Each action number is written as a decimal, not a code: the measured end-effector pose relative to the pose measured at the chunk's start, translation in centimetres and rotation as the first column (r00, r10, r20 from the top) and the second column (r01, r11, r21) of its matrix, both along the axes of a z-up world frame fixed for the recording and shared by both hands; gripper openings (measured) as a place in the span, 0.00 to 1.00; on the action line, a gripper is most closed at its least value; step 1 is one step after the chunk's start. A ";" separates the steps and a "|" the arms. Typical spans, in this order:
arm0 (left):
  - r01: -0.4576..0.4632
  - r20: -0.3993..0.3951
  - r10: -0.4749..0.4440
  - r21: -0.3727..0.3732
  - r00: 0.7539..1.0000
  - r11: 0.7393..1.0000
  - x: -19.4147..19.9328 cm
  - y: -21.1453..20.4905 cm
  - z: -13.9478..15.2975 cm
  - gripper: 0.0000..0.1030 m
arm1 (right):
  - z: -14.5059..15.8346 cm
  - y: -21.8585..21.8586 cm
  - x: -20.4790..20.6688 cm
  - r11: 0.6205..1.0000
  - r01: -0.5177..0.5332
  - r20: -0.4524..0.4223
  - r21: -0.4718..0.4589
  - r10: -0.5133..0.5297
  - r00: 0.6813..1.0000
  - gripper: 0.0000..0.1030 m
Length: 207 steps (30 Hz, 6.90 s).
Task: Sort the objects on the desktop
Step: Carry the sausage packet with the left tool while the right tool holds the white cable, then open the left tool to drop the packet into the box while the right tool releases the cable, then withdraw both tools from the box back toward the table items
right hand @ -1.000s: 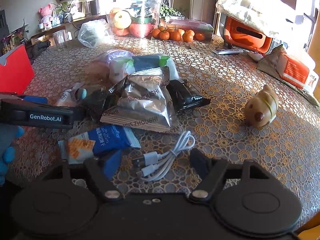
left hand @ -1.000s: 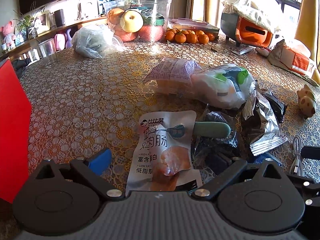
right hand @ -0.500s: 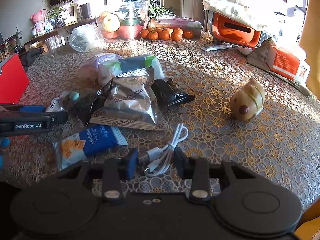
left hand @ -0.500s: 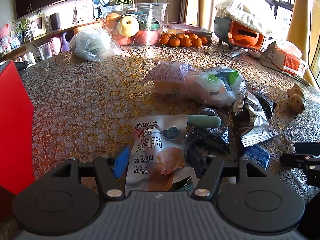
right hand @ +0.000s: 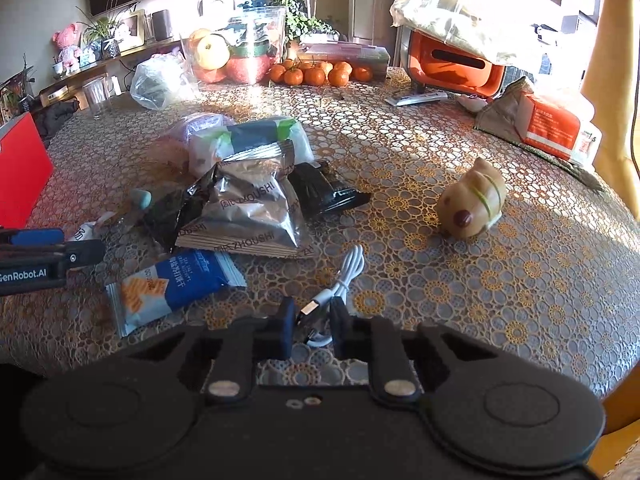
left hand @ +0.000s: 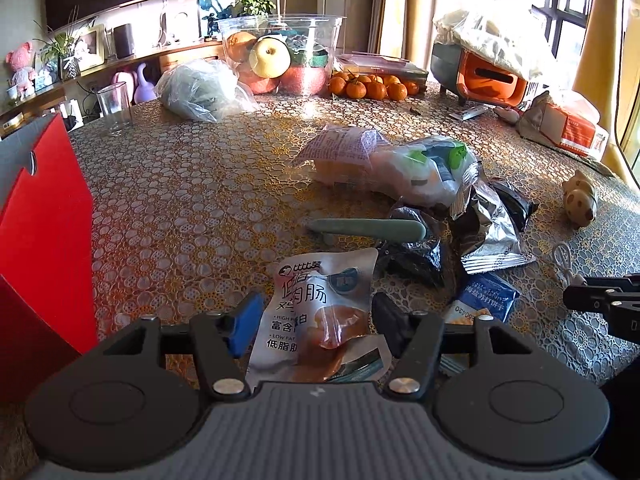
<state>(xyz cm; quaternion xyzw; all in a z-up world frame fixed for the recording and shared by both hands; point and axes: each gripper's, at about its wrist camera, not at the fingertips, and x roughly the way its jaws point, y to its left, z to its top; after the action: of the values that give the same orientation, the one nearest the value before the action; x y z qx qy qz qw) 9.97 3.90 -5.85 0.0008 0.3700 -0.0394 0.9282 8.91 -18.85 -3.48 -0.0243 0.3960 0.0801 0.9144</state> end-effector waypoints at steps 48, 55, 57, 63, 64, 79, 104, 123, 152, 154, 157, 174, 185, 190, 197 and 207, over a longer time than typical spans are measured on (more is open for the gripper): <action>-0.272 0.217 0.267 -0.006 0.939 0.962 -10.4 12.4 12.2 0.58 | 12.8 17.8 -4.5 0.886 -0.463 0.271 0.033 0.438 0.857 0.14; -0.343 0.237 0.330 0.015 0.914 0.939 -11.5 16.2 12.9 0.58 | 13.4 23.4 -4.4 0.828 -0.561 0.289 0.013 0.534 0.794 0.14; -0.357 0.236 0.342 0.022 0.910 0.934 -11.6 17.1 12.9 0.58 | 13.5 24.8 -4.4 0.812 -0.584 0.293 0.008 0.557 0.777 0.14; -0.388 0.236 0.365 0.061 0.901 0.919 -11.3 19.6 12.8 0.58 | 13.4 28.2 -3.9 0.772 -0.636 0.287 -0.011 0.612 0.737 0.14; -0.393 0.234 0.368 0.065 0.900 0.917 -11.2 19.9 12.8 0.58 | 13.4 28.6 -3.8 0.766 -0.643 0.285 -0.013 0.619 0.731 0.14; -0.391 0.167 0.367 0.151 0.915 0.908 -7.1 24.0 11.0 0.58 | 12.0 33.2 -1.4 0.702 -0.708 0.227 -0.070 0.703 0.674 0.14; -0.309 -0.036 0.333 0.290 0.942 0.906 -0.5 28.4 6.9 0.58 | 7.4 37.0 3.0 0.679 -0.730 0.026 -0.073 0.733 0.679 0.14; -0.247 -0.229 0.320 0.295 0.919 0.923 1.3 29.0 4.3 0.59 | 5.9 37.4 2.9 0.674 -0.732 -0.017 -0.098 0.735 0.678 0.20; -0.300 -0.075 0.337 0.308 0.938 0.903 -2.8 25.3 9.0 0.60 | 9.4 32.0 0.2 0.704 -0.709 0.068 -0.031 0.709 0.702 0.48; -0.301 -0.055 0.333 0.315 0.941 0.900 -3.4 24.4 9.7 0.60 | 9.8 31.4 -0.2 0.706 -0.708 0.076 -0.022 0.707 0.703 0.48; -0.298 -0.038 0.324 0.306 0.945 0.904 -4.4 23.3 10.5 0.60 | 10.5 30.5 -0.6 0.710 -0.704 0.095 -0.010 0.702 0.706 0.48; -0.294 0.017 0.301 0.277 0.953 0.915 -8.2 18.9 12.4 0.68 | 12.2 25.6 -3.4 0.732 -0.682 0.146 0.015 0.673 0.725 0.49; -0.261 0.029 0.262 0.248 0.965 0.933 -9.6 15.5 12.8 0.83 | 12.5 20.6 -4.6 0.767 -0.641 0.168 0.040 0.627 0.761 0.61; -0.248 0.027 0.249 0.236 0.968 0.940 -10.0 14.2 12.7 0.86 | 12.4 18.7 -4.9 0.789 -0.612 0.175 0.059 0.595 0.784 0.64; -0.217 0.027 0.216 0.221 0.976 0.951 -10.7 12.0 11.9 0.96 | 11.6 14.8 -6.1 0.833 -0.552 0.202 0.050 0.533 0.822 0.75; -0.149 0.032 0.146 0.167 0.989 0.975 -11.1 8.0 10.5 0.97 | 9.0 8.8 -7.1 0.914 -0.401 0.184 0.065 0.383 0.905 0.86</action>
<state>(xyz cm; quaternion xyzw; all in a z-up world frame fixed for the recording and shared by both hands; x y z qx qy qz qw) -1.10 11.89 4.70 0.0523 0.3621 0.0612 0.9287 1.76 -10.04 5.54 -0.0635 0.3001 0.2801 0.9097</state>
